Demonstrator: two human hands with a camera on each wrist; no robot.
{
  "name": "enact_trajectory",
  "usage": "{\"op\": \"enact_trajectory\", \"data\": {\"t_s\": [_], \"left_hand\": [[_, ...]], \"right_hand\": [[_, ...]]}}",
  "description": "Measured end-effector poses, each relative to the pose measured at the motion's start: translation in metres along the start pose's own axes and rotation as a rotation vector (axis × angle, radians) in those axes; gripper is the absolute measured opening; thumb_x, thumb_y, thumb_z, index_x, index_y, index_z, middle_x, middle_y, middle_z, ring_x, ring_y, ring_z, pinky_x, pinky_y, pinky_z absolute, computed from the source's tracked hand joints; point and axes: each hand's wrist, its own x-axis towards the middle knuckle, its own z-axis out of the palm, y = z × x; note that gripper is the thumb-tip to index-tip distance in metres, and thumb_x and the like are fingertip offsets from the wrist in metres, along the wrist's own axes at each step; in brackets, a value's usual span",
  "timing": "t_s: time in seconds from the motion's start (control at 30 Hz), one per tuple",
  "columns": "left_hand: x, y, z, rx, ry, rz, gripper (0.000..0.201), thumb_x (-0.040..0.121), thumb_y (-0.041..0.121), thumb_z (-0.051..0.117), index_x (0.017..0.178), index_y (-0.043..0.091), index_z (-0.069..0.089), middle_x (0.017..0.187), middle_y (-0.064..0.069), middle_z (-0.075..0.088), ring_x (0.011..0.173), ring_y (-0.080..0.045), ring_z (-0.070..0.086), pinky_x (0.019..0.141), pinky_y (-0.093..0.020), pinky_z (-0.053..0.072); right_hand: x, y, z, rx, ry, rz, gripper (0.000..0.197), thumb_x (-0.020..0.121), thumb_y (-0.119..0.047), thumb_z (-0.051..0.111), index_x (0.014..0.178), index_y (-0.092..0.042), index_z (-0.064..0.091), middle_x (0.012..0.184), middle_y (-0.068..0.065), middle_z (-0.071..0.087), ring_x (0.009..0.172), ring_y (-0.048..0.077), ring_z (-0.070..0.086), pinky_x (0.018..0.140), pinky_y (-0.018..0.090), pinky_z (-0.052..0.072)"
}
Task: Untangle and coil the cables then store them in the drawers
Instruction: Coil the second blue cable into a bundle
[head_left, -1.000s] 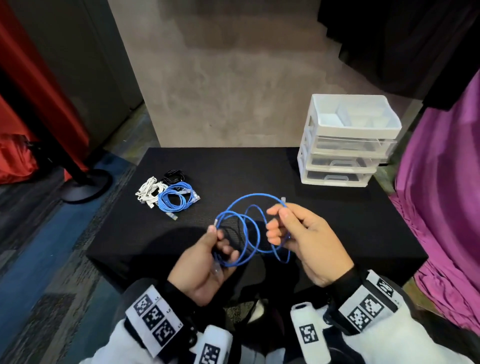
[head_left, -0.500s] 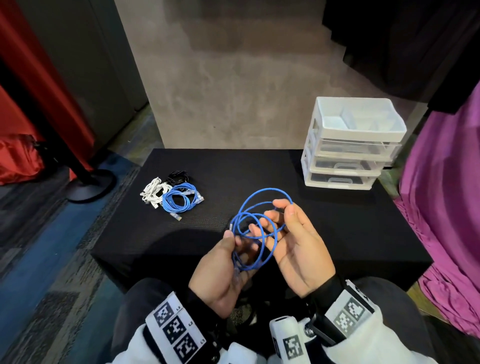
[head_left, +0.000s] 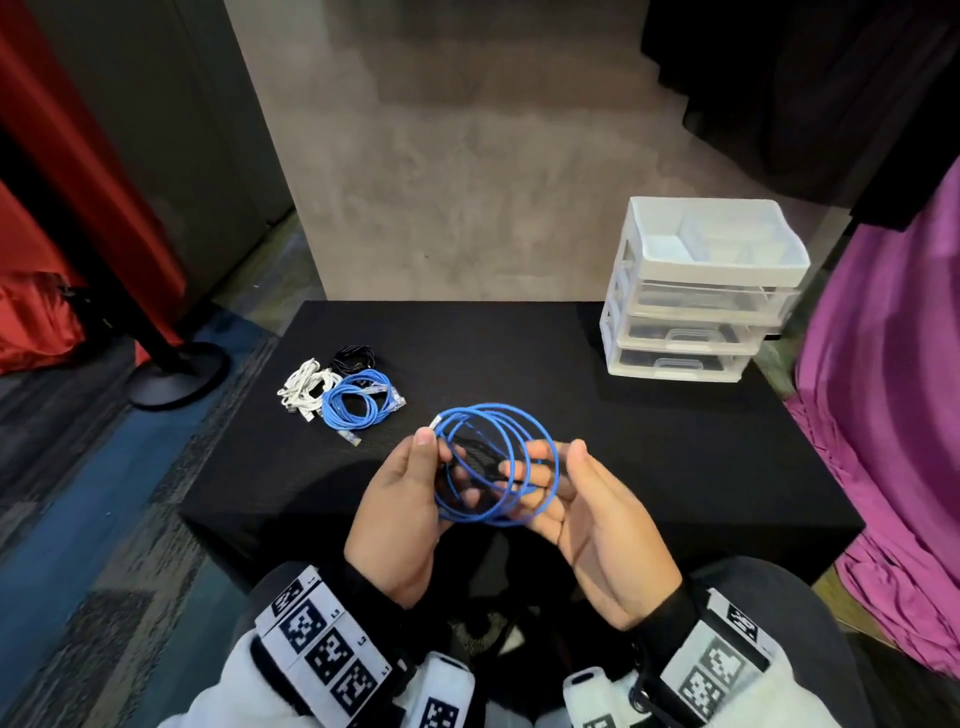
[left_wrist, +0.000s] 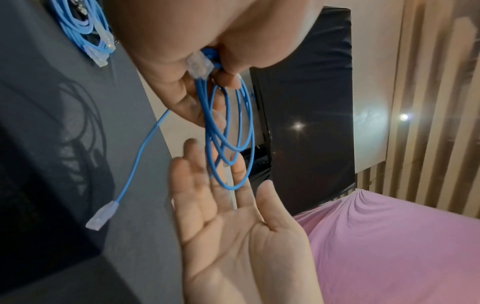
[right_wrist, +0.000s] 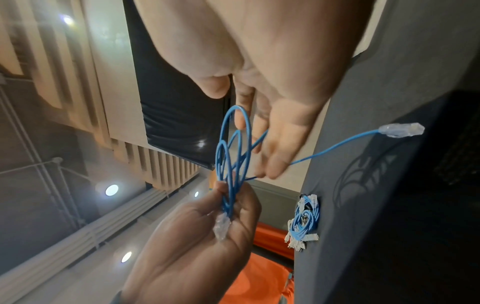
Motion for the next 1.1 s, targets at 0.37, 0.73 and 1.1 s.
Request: {"op": "enact_trajectory", "data": {"t_s": [0.37,0.73,1.1], "left_hand": [[0.030,0.023,-0.047,0.725,-0.170,0.238,0.033,0.108,0.039,0.044,0.085,0.024,0.063,0.058,0.019,0.048,0.050,0.001,0.039,0.053,-0.024,0.031],[0.036,0.042,-0.061,1.213,-0.403,0.376,0.033,0.105,0.045,0.041,0.090,0.026,0.064,0.073,-0.009,0.057,0.065,-0.013,0.051,0.074,-0.041,0.047],[0.041,0.027,-0.062,0.932,-0.183,0.339,0.040,0.101,0.052,0.042,0.080,0.022,0.059,0.051,0.016,0.045,0.046,-0.002,0.037,0.052,-0.029,0.031]], "right_hand": [[0.036,-0.085,-0.046,-0.687,0.018,-0.192,0.025,0.094,0.007,0.064,0.112,-0.010,0.068,0.093,0.006,0.054,0.059,0.009,0.049,0.041,0.020,0.030],[0.032,-0.129,-0.059,-1.553,-0.084,-0.533,0.024,0.089,-0.049,0.064,0.078,-0.029,0.071,0.077,-0.006,0.068,0.075,0.013,0.061,0.074,0.029,0.047],[0.037,-0.130,-0.065,-1.270,0.218,-0.631,0.018,0.095,-0.027,0.070,0.080,-0.018,0.073,0.071,-0.004,0.066,0.066,0.008,0.054,0.063,0.016,0.039]]}}
